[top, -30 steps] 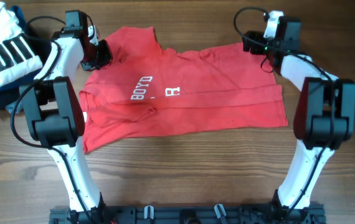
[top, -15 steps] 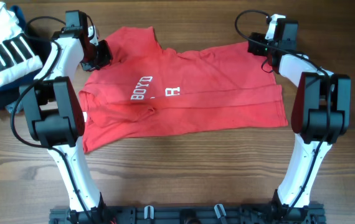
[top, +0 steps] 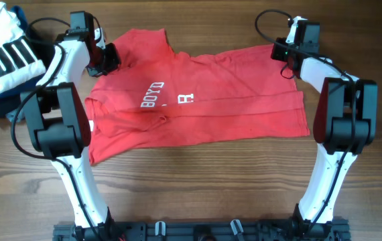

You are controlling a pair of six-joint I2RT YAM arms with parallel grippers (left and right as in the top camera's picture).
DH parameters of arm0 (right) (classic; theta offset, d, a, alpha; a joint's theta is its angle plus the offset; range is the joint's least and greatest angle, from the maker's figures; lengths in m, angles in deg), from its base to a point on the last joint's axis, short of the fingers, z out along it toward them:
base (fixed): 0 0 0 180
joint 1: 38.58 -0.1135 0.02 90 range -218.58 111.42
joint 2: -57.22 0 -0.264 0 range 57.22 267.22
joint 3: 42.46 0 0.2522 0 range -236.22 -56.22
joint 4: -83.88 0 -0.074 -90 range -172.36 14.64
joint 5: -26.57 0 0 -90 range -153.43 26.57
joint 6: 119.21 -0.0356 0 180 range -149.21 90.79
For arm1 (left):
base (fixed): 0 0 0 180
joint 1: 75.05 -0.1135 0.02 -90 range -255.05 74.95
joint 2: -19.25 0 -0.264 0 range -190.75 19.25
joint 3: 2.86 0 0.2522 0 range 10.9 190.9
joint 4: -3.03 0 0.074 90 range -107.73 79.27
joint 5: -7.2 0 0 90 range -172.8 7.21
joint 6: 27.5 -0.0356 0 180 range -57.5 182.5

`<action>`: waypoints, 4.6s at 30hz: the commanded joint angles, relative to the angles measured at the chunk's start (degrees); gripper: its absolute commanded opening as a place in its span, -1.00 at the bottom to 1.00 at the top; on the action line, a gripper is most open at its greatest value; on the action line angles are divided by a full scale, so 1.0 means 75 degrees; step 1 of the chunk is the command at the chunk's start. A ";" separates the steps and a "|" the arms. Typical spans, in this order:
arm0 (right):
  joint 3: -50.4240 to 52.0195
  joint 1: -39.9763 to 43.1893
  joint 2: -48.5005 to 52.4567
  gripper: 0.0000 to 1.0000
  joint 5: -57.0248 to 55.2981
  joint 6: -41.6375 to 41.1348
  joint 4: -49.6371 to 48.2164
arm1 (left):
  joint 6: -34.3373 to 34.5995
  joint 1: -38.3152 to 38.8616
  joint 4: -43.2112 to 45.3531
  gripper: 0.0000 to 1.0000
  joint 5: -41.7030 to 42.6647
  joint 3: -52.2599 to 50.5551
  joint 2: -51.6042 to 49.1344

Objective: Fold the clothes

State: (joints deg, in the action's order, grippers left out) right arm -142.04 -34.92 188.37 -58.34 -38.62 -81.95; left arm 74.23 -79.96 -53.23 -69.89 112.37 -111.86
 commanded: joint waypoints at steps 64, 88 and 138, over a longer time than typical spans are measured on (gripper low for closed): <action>-0.0227 0.0618 -0.3360 -0.81 -0.2104 0.0262 0.8731 | -0.0306 -0.1428 -0.5686 -0.92 -0.0825 -0.0099 0.1868; 0.0405 0.0592 -0.3235 -0.79 0.1040 0.1836 0.8303 | -0.0309 -0.1425 -0.6344 -0.84 -0.0816 -0.0099 0.1868; 0.2104 0.0595 -0.2655 -0.77 0.1058 0.1577 0.6286 | -0.0335 -0.1023 -0.2020 0.26 0.0673 -0.0903 0.0612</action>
State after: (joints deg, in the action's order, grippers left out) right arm -126.74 -30.40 167.60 -51.61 -26.31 -35.05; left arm 71.65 -89.14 -68.51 -65.71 106.08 -106.33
